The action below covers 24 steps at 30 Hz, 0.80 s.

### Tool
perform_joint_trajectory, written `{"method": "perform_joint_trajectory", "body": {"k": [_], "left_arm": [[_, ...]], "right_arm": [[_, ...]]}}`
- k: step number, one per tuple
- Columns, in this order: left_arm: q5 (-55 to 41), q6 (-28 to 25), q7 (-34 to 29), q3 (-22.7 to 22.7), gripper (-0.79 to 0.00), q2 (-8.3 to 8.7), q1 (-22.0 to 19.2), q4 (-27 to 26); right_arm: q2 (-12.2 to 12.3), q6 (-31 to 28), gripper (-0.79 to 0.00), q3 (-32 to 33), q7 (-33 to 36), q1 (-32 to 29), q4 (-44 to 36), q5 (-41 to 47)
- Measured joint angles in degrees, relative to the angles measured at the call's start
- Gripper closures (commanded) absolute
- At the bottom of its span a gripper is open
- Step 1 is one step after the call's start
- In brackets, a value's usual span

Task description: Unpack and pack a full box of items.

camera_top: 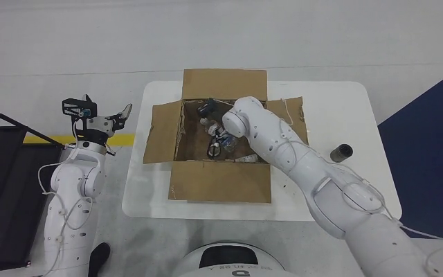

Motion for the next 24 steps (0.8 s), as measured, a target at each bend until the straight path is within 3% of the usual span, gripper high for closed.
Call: {"method": "perform_joint_trajectory", "body": {"k": [7,15,20,24], "left_arm": [[0.0,0.0,0.0,0.0,-0.785,0.0,0.0,0.0],[0.0,0.0,0.0,0.0,-0.785,0.0,0.0,0.0],[0.0,0.0,0.0,0.0,-0.785,0.0,0.0,0.0],[0.0,0.0,0.0,0.0,-0.785,0.0,0.0,0.0]], "right_arm": [[5.15,-1.43,0.0,8.34,2.41,-6.88,-15.24,-1.95],[12.81,-1.97,0.0,25.67,6.03,-27.26,-49.08,-10.29],[15.33,-6.89,0.0,37.68,-3.44,-41.41,-67.6,-7.75],[16.49,-13.12,0.0,47.29,-12.73,-51.4,-76.25,-1.34]]}}
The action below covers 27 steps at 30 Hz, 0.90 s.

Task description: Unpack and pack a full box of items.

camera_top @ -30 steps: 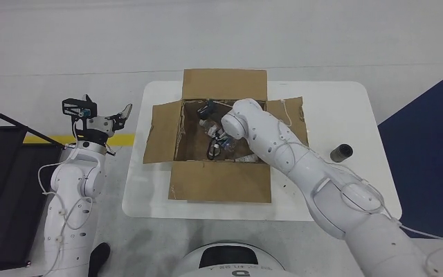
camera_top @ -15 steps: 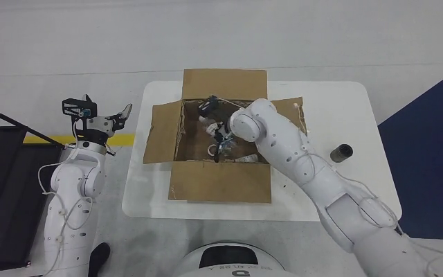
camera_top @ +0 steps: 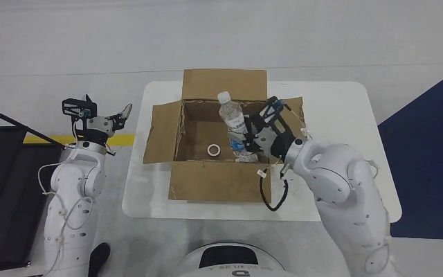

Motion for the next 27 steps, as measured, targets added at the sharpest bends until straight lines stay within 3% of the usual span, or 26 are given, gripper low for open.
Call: {"method": "perform_joint_trajectory", "body": {"k": [5,9,19,27], "left_arm": [[0.0,0.0,0.0,0.0,-0.785,0.0,0.0,0.0],[0.0,0.0,0.0,0.0,-0.785,0.0,0.0,0.0],[0.0,0.0,0.0,0.0,-0.785,0.0,0.0,0.0],[0.0,0.0,0.0,0.0,-0.785,0.0,0.0,0.0]], "right_arm": [[0.77,-6.81,0.0,9.62,-9.79,-9.26,-3.06,7.33],[1.07,-8.82,0.0,14.02,-13.93,-13.69,-2.75,11.16],[1.31,-6.67,0.0,21.6,-21.74,-21.21,-0.84,16.21],[0.51,-2.87,0.0,30.65,-32.74,-34.65,-0.69,22.28]]}}
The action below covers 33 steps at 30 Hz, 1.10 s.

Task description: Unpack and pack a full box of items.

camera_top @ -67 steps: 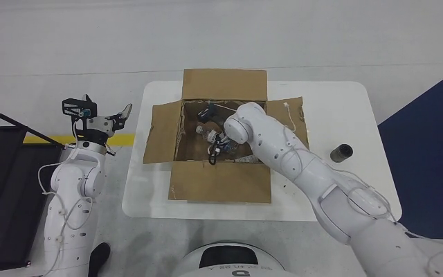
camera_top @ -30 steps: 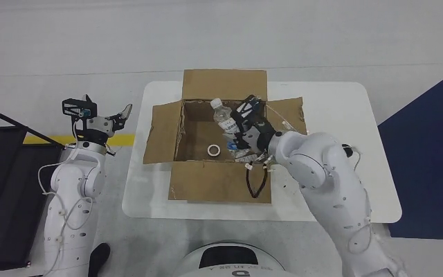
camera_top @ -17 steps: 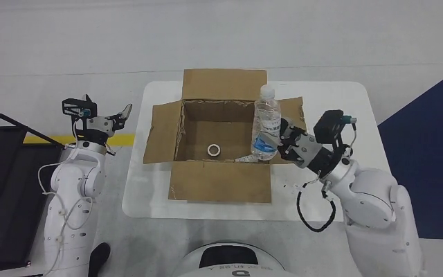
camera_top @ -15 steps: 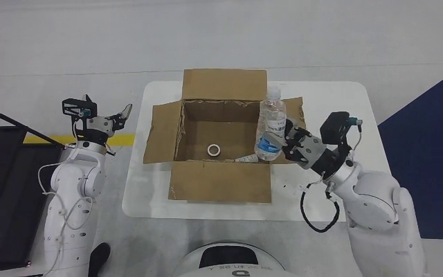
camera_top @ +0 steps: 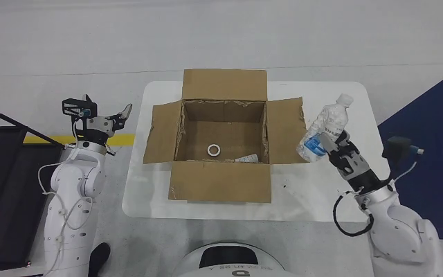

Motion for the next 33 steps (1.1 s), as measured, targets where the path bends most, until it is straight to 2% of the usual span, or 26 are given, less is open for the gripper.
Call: {"method": "perform_joint_trajectory", "body": {"k": [5,10,13,18,29,30,32,33], "left_arm": [[0.0,0.0,0.0,0.0,-0.785,0.0,0.0,0.0],[0.0,0.0,0.0,0.0,-0.785,0.0,0.0,0.0],[0.0,0.0,0.0,0.0,-0.785,0.0,0.0,0.0],[0.0,0.0,0.0,0.0,-0.785,0.0,0.0,0.0],[0.0,0.0,0.0,0.0,-0.785,0.0,0.0,0.0],[0.0,0.0,0.0,0.0,-0.785,0.0,0.0,0.0],[0.0,0.0,0.0,0.0,-0.785,0.0,0.0,0.0],[0.0,0.0,0.0,0.0,-0.785,0.0,0.0,0.0]], "right_arm": [[-0.17,3.9,0.0,3.21,2.94,-4.63,1.62,7.4],[0.19,11.56,0.0,4.38,10.54,-3.72,2.63,9.81],[0.57,16.58,0.0,4.01,15.47,-1.12,3.81,9.19],[1.39,28.32,0.0,1.62,22.84,7.11,8.14,5.13],[3.16,39.63,0.0,-2.48,35.87,22.37,19.0,-2.66],[3.31,40.12,-0.025,-2.75,36.91,23.42,20.06,-3.2],[3.7,41.53,-0.145,-3.63,39.79,25.91,22.4,-5.11],[3.87,42.16,-0.16,-4.08,41.14,26.98,23.27,-6.07]]}}
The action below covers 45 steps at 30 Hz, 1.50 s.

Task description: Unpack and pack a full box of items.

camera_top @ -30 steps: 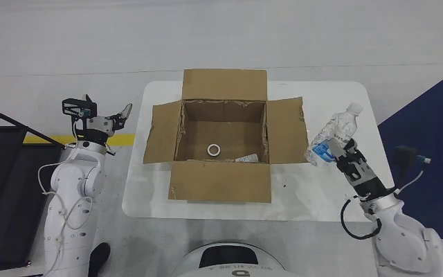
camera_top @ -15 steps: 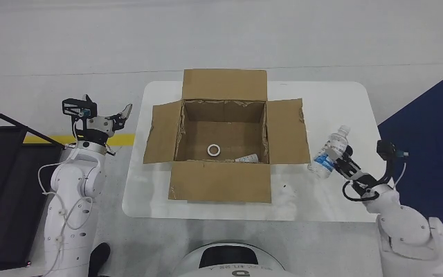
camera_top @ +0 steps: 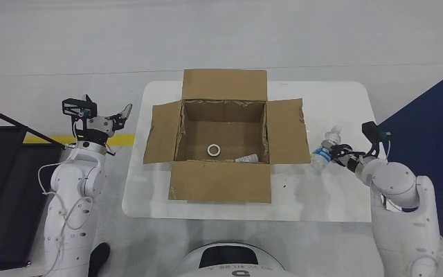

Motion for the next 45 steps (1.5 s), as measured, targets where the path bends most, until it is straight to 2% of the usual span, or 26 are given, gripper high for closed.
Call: {"method": "perform_joint_trajectory", "body": {"k": [4,8,10,18,22,26,28,30,32,34,35,36,41,45], "left_arm": [[0.0,0.0,0.0,0.0,-0.785,0.0,0.0,0.0],[0.0,0.0,0.0,0.0,-0.785,0.0,0.0,0.0],[0.0,0.0,0.0,0.0,-0.785,0.0,0.0,0.0],[0.0,0.0,0.0,0.0,-0.785,0.0,0.0,0.0],[0.0,0.0,0.0,0.0,-0.785,0.0,0.0,0.0],[0.0,0.0,0.0,0.0,-0.785,0.0,0.0,0.0],[0.0,0.0,0.0,0.0,-0.785,0.0,0.0,0.0],[0.0,0.0,0.0,0.0,-0.785,0.0,0.0,0.0],[0.0,0.0,0.0,0.0,-0.785,0.0,0.0,0.0],[0.0,0.0,0.0,0.0,-0.785,0.0,0.0,0.0],[0.0,0.0,0.0,0.0,-0.785,0.0,0.0,0.0],[0.0,0.0,0.0,0.0,-0.785,0.0,0.0,0.0],[0.0,0.0,0.0,0.0,-0.785,0.0,0.0,0.0],[0.0,0.0,0.0,0.0,-0.785,0.0,0.0,0.0]], "right_arm": [[0.57,2.45,-0.197,-1.54,4.04,3.92,2.69,-3.38],[0.89,2.89,-0.366,-2.34,5.51,5.41,3.55,-4.35],[0.98,3.01,-0.785,-2.35,5.33,5.26,2.8,-4.52],[0.92,0.6,-0.785,0.22,0.12,0.13,-5.85,-0.73],[0.41,-0.94,-0.785,1.82,-6.73,-3.68,-14.16,2.89],[-0.15,-10.17,-0.785,1.19,-14.95,-8.0,-23.21,8.34],[-0.1,-15.04,-0.696,-0.44,-15.8,-8.42,-25.39,8.28],[0.11,-20.17,-0.643,-3.54,-14.59,-7.14,-26.46,7.44],[0.35,-24.11,-0.643,-7.68,-11.93,-4.11,-25.8,6.45],[0.51,-25.64,-0.674,-11.6,-8.91,-0.35,-23.9,5.74],[0.55,-25.75,-0.702,-14.36,-6.76,2.56,-22.17,5.3],[0.54,-25.46,-0.776,-16.7,-5.02,4.97,-20.7,4.79],[-0.08,-22.56,-0.785,-28.48,2.57,18.12,-11.99,5.0],[-0.09,-22.46,-0.785,-28.68,2.75,18.54,-11.73,5.28]]}}
